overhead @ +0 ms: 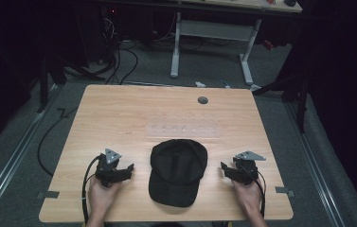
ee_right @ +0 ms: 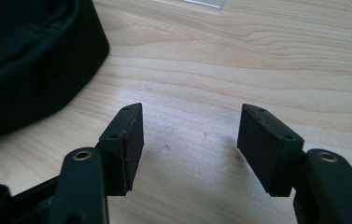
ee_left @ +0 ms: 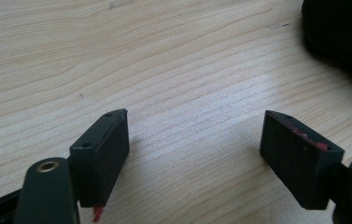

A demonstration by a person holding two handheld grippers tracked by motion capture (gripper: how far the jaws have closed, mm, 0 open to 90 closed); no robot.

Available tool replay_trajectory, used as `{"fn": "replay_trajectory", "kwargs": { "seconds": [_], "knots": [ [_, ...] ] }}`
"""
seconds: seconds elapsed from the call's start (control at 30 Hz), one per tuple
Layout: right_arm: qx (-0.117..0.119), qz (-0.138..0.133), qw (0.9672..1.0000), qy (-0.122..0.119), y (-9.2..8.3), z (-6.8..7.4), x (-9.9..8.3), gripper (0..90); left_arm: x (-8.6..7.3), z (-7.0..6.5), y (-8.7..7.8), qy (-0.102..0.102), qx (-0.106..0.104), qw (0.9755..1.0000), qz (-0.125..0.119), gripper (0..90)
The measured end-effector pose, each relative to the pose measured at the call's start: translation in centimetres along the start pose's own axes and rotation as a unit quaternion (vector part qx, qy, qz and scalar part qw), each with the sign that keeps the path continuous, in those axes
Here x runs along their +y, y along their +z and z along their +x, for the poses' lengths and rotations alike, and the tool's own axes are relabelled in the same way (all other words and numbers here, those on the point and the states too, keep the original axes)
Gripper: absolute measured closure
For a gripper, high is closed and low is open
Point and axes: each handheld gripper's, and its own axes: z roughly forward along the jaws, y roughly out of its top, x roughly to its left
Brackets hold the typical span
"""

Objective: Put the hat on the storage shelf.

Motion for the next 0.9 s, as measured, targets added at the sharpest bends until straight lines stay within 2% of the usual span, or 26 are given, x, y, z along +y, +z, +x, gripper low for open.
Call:
{"fn": "replay_trajectory", "kwargs": {
  "seconds": [0.3, 0.43, 0.47, 0.57, 0.67, 0.7, 0.9],
  "knots": [
    [0.033, -0.014, 0.9994, 0.002, -2.3, 0.7, -0.2, 52.4, 0.0, 0.0, 0.0, -0.001, 0.000, 1.0000, 0.000, 24.2],
    [0.040, -0.020, 0.9990, 0.000, -3.0, 1.3, 0.0, 53.7, 0.0, 0.0, 0.0, -0.001, 0.000, 1.0000, 0.000, 24.2],
    [0.048, -0.025, 0.9985, -0.009, -3.3, 1.7, 0.2, 53.9, 0.0, 0.0, 0.0, -0.001, 0.000, 1.0000, 0.000, 24.2],
    [0.057, -0.027, 0.9979, -0.014, -3.6, 2.2, 0.5, 53.9, 0.0, 0.0, 0.0, 0.000, 0.000, 1.0000, 0.000, 24.2],
    [0.068, -0.036, 0.9967, -0.025, -4.1, 3.1, 0.9, 54.2, 0.0, 0.0, 0.0, -0.001, 0.000, 1.0000, 0.000, 24.2],
    [0.080, -0.042, 0.9956, -0.027, -4.2, 3.5, 1.2, 54.8, 0.0, 0.0, 0.0, -0.001, 0.000, 1.0000, 0.000, 24.2],
    [0.105, -0.045, 0.9931, -0.028, -4.1, 4.1, 2.0, 54.8, 0.0, 0.0, 0.0, 0.000, 0.000, 1.0000, 0.000, 24.2]
  ]
}}
